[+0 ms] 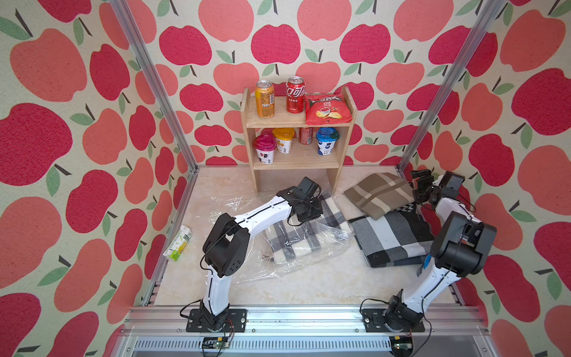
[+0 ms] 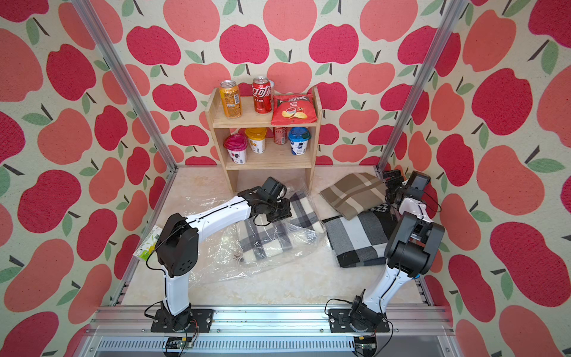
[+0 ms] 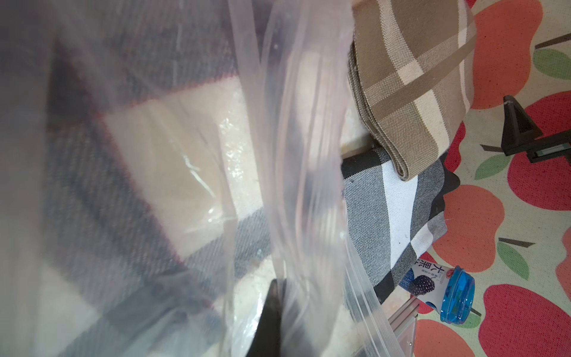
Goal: Take the scarf out of the vacuum bag
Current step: Place the scarf in the vacuum bag.
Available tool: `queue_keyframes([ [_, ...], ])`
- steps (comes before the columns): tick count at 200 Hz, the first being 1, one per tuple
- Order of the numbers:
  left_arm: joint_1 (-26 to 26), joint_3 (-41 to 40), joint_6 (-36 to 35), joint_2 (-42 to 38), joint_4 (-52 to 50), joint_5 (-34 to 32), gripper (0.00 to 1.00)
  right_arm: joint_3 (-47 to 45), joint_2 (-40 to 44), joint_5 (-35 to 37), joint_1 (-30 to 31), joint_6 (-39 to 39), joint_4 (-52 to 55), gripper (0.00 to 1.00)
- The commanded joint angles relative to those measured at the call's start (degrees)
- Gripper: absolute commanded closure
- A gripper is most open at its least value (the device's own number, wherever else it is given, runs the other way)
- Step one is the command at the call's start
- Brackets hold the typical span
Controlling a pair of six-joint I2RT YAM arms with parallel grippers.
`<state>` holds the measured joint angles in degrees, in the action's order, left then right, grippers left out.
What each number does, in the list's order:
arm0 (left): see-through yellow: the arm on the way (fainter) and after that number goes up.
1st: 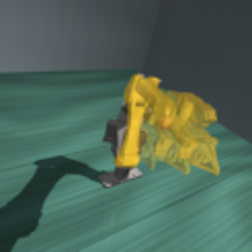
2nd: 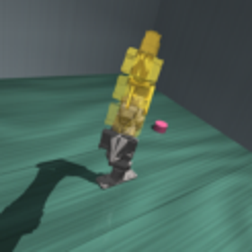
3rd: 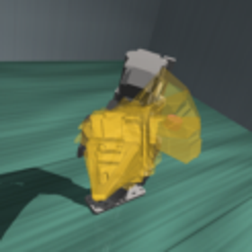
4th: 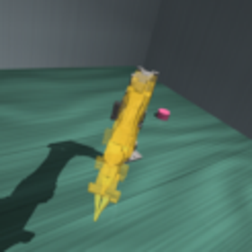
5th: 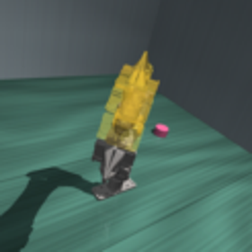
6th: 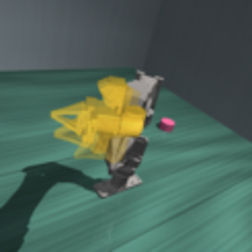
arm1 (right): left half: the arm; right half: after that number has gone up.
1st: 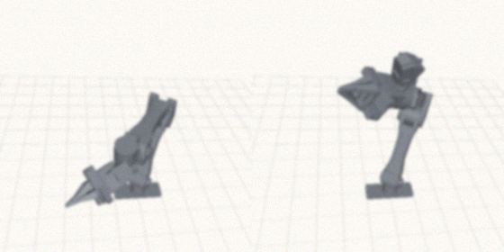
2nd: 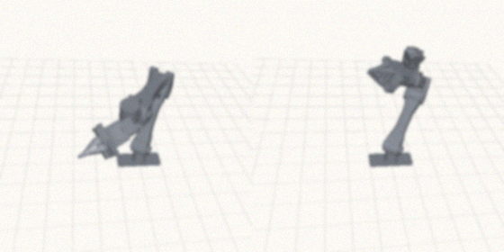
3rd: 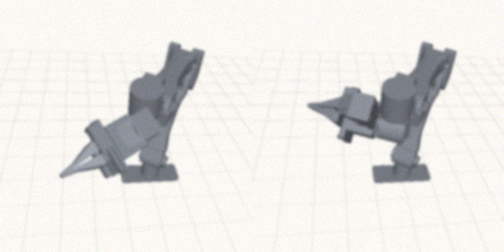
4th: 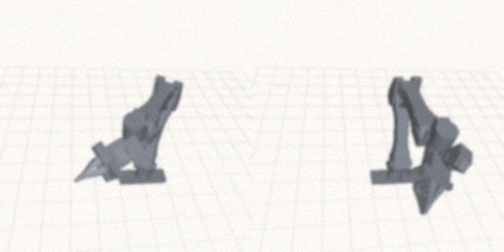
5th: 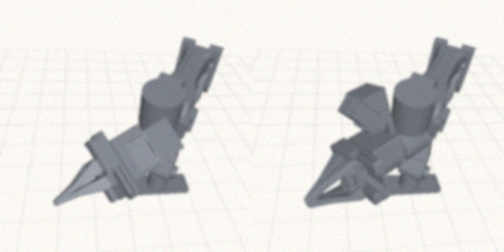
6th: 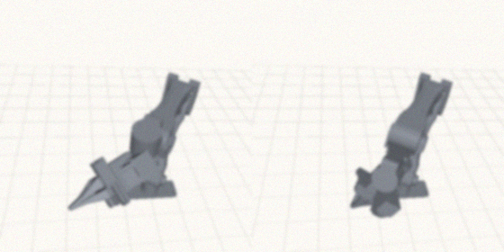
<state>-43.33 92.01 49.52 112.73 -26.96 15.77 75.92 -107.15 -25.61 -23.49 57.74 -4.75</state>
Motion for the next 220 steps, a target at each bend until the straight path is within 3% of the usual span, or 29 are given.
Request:
queue_keyframes([
  [1,-0.46,0.64,-1.78,1.21,-0.56,1.54,1.0,1.15,1.04,-1.05,1.69,-3.58,4.73,0.0],
  [76,-1.17,-1.43,-6.51,-0.33,-0.98,0.32,1.0,-8.5,10.8,5.19,11.58,-11.61,13.26,0.0],
  [131,-2.83,-5.11,-13.35,-3.48,-2.19,-5.34,1.0,-14.97,16.75,4.32,24.97,-16.43,16.75,0.0],
  [220,-0.06,-20.62,-21.13,-11.42,-0.84,-15.66,1.0,-20.08,22.7,10.45,42.56,-19.75,20.73,0.0],
])
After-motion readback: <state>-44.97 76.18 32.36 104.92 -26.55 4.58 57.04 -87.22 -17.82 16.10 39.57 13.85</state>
